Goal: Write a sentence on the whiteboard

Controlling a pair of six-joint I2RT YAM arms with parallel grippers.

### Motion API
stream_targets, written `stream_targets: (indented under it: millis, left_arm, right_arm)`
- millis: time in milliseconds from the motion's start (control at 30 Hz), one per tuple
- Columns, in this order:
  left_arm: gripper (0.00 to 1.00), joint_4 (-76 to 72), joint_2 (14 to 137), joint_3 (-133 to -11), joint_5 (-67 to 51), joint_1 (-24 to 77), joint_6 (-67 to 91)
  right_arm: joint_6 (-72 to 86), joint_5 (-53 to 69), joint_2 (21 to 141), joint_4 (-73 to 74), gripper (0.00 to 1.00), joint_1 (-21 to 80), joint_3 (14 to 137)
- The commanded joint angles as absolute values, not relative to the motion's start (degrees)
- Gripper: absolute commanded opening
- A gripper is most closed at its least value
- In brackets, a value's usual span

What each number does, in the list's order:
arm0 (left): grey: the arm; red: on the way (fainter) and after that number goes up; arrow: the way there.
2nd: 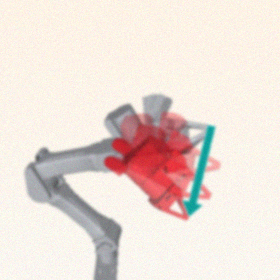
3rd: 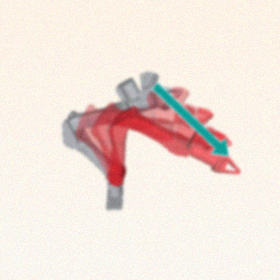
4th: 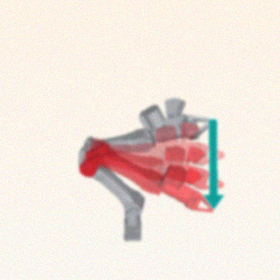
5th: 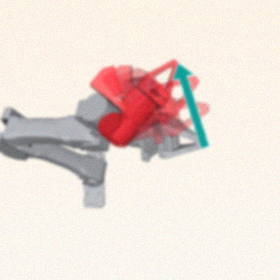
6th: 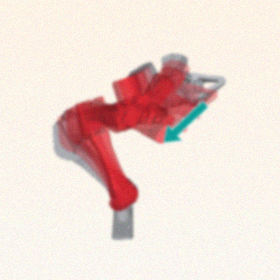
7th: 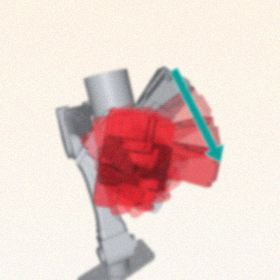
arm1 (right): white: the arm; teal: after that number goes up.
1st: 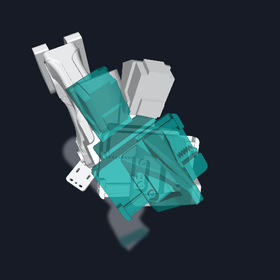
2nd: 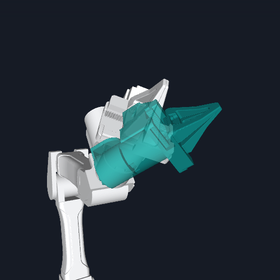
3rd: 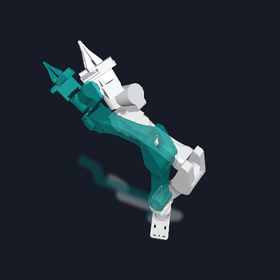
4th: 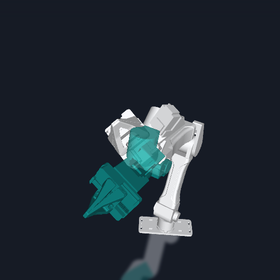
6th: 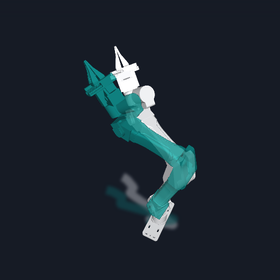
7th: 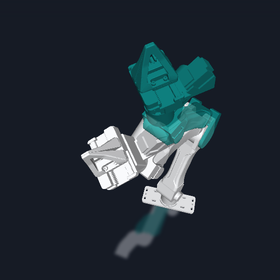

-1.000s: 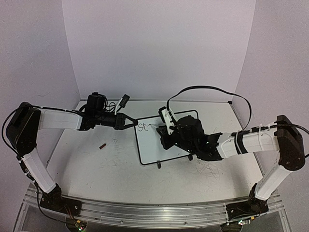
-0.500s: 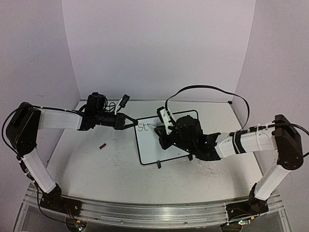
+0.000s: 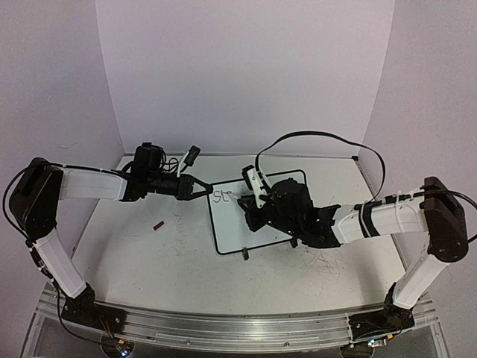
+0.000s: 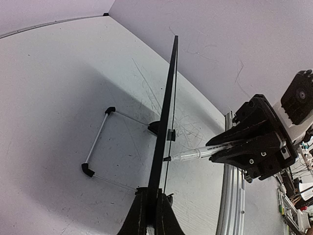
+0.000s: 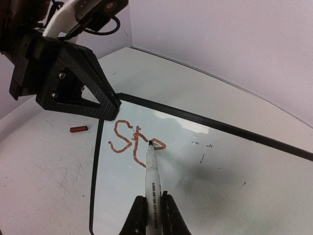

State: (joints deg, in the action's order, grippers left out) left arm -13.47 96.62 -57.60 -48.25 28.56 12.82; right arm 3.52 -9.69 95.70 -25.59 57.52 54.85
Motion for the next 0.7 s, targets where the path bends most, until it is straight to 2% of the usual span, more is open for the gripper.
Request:
stream_targets:
  millis: [0,667]
  left_arm:
    - [0.00,-13.18,94.48,-57.88,-46.29,28.00,11.34]
    - [0.00,-13.18,94.59,-57.89,-46.30,28.02,11.32]
  right_arm:
    - [4.63,-10.42,95.01,-23.82,0.00,57.41,53.94]
    - [5.18,-11.19,93.83,-23.03,0.00,57.46,52.09]
